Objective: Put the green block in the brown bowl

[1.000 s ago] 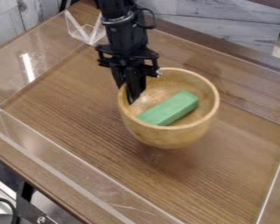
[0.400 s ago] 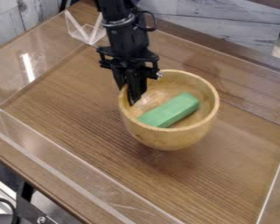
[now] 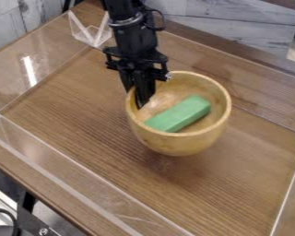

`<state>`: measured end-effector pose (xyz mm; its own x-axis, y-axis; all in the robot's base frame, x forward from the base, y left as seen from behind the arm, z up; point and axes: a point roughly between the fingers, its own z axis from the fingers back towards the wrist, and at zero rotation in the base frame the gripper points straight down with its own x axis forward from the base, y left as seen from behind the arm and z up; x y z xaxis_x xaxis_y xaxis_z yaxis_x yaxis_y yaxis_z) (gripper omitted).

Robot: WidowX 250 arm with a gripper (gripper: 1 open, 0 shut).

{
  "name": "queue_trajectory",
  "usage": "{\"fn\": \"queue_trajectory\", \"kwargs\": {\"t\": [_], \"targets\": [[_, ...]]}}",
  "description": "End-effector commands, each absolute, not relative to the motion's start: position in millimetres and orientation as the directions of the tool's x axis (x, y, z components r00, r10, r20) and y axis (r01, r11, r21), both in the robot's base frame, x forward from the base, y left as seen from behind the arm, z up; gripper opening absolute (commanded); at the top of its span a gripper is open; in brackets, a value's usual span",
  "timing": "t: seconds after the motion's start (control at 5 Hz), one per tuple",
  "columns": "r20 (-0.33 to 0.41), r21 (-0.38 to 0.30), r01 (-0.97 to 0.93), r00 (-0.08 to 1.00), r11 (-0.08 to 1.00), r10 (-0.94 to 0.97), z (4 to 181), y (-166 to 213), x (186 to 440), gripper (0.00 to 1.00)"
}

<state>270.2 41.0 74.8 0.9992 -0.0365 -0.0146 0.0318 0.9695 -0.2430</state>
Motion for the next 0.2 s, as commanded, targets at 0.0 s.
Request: {"fn": "queue_trajectory", "kwargs": {"t": [0.0], "targets": [[0.048, -0.232, 0.049, 0.998, 0.972, -0.039, 87.9, 45.3, 281.6, 0.0]]}}
